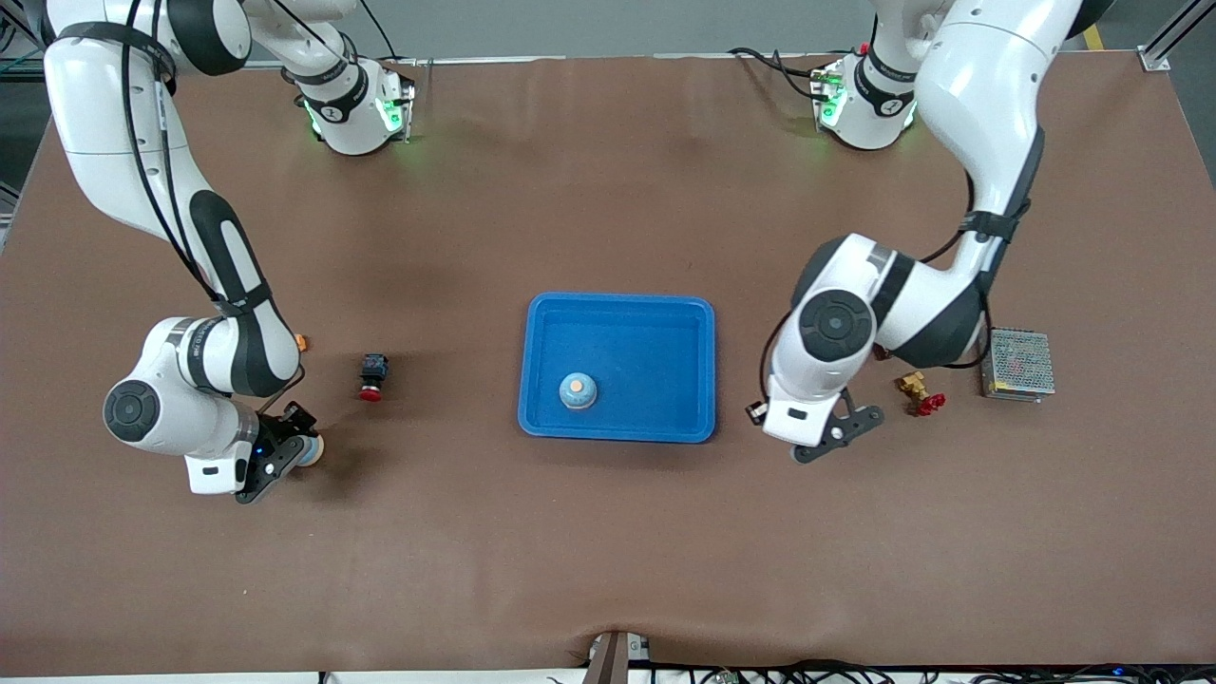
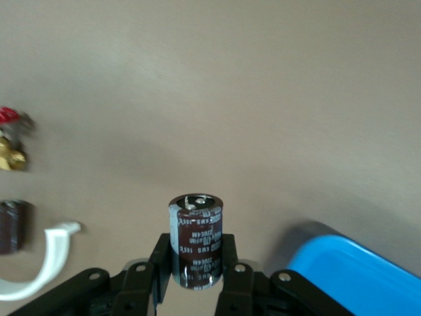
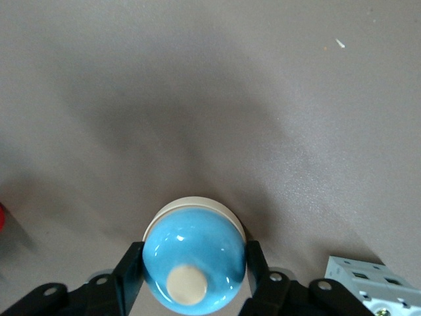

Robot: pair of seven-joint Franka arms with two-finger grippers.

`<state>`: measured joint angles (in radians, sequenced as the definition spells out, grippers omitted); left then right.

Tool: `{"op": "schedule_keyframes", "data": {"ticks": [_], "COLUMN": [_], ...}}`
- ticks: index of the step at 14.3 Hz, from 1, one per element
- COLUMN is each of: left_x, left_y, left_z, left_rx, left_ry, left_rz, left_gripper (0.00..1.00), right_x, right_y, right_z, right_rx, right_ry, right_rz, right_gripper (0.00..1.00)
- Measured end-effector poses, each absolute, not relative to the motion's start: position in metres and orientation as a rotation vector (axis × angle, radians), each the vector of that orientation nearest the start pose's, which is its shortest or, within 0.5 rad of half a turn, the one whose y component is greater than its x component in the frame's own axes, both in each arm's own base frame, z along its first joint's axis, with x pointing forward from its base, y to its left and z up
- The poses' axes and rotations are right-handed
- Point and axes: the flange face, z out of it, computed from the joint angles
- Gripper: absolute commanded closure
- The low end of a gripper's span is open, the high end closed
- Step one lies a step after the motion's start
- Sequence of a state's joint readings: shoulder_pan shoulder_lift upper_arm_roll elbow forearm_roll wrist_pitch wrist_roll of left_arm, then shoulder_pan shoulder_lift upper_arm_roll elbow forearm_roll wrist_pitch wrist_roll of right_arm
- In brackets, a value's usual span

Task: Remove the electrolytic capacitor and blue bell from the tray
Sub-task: 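Lower the bell with the right gripper while the left gripper carries capacitor, then place the capacitor with the left gripper while the right gripper returns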

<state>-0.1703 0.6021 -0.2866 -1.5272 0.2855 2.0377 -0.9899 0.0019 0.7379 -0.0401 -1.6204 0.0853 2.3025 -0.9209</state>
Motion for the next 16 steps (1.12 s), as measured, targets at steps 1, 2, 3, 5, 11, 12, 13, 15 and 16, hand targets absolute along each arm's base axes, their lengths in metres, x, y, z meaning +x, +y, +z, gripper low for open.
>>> {"op": "schedule_keyframes", "data": {"ticks": [1,2,3,5,11,12,13,15,16], "left_x": [0.646,0.647,0.648,0.65,0.644,0.641,0.638,0.634,0.633], "left_y": [-0.249,-0.232,-0.217,-0.187,-0.118,-0.112,-0.109,-0.105,-0.104], "left_z": [0.309,0.306,0.304,0.299,0.255,0.246,0.24,0.23,0.225], "left_rx": [-2.959,-2.959,-2.957,-2.956,-2.983,-2.992,-2.996,-2.991,-2.994], "left_ry": [-0.634,-0.604,-0.58,-0.535,-0.485,-0.486,-0.484,-0.476,-0.475], "left_rz": [-0.001,0.015,0.031,0.063,0.109,0.103,0.103,0.113,0.11], "left_gripper": [1.0,1.0,1.0,1.0,1.0,1.0,1.0,1.0,1.0], "right_x": [0.685,0.685,0.685,0.686,0.702,0.706,0.709,0.712,0.714], "right_y": [-0.023,-0.024,-0.025,-0.025,-0.016,-0.015,-0.012,-0.008,-0.005], "right_z": [0.186,0.186,0.186,0.187,0.24,0.255,0.268,0.287,0.296], "right_rx": [-2.822,-2.824,-2.824,-2.825,-2.772,-2.77,-2.771,-2.804,-2.829], "right_ry": [-1.246,-1.242,-1.239,-1.236,-1.095,-1.076,-1.048,-0.929,-0.854], "right_rz": [0.049,0.047,0.046,0.04,0.06,0.07,0.082,0.096,0.091], "right_gripper": [0.0,0.0,0.0,0.0,0.0,0.0,0.0,0.0,0.0]}}
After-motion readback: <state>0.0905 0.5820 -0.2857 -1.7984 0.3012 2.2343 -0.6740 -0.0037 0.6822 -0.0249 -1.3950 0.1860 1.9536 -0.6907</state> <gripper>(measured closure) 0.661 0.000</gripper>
